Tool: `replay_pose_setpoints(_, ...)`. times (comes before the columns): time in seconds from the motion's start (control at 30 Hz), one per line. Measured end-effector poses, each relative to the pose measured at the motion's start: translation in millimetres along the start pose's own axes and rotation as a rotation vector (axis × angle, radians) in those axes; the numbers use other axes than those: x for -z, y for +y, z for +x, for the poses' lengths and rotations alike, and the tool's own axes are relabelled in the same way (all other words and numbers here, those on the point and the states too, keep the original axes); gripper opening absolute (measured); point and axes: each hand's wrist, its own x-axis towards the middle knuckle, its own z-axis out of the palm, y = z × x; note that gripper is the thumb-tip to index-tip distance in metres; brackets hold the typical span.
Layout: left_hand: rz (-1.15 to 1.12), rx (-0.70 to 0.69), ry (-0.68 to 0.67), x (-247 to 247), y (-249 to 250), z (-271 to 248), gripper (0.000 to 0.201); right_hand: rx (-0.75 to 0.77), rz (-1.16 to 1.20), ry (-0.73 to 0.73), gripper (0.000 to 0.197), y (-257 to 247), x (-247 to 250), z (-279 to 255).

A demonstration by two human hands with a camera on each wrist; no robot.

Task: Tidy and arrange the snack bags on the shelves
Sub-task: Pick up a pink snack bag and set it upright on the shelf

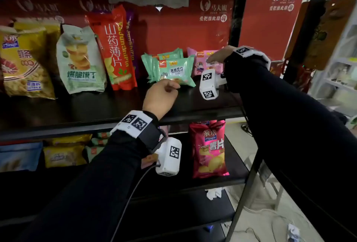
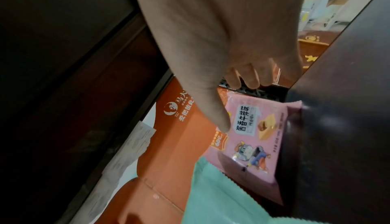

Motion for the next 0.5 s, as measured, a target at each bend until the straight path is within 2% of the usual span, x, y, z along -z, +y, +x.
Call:
replay_pose_setpoints(0.03,-0.023,0.016,0.008,1.2,-2.5,1.4,0.015,-0.007,-0.017,-0.032,0.010,-1.1,2.9,2.2)
replay_pose_setpoints(0.07,-0.035,0.039,0.025,1.8,-2.9,3.0,0.014,0.008,-0.019,-0.018,0.009,0.9,4.1,9.7)
replay_pose_setpoints(0.1,-0.038,0.052,0.033,3.5,-4.3,3.4,0.014,-0.009,-0.009,-0.031,0.022,4.0,3.6,19.9)
replay_pose_setpoints(0.13,-0.061,0.068,0.044,4.7,-6.7,4.6,0.014,-0.025,0.037,-0.031,0.025,7.0,2.3,25.3)
replay_pose_setpoints(0.2,-0.077,0.085,0.052,4.7,-5.5,5.5,0.016,0.003,0.166,-0.104,0.005,13.9,-3.9,35.1)
replay_pose_setpoints(0.27,-0.065,0.088,0.062,3.8,-4.0,6.6,0.017,0.028,0.282,-0.155,0.037,22.3,-9.9,40.8)
replay_pose_setpoints(0.33,-0.046,0.105,0.059,1.1,-3.0,7.5,0.015,-0.018,0.229,-0.088,0.033,30.0,-12.7,51.8)
replay_pose_setpoints(0.4,-0.001,0.122,0.033,-2.4,-0.6,8.1,0.013,-0.064,0.146,-0.020,0.040,43.6,-13.0,66.6)
replay_pose_setpoints(0.5,0.065,0.144,-0.008,-6.3,-0.5,10.5,0.012,-0.053,0.200,-0.122,0.030,56.3,-13.8,77.3)
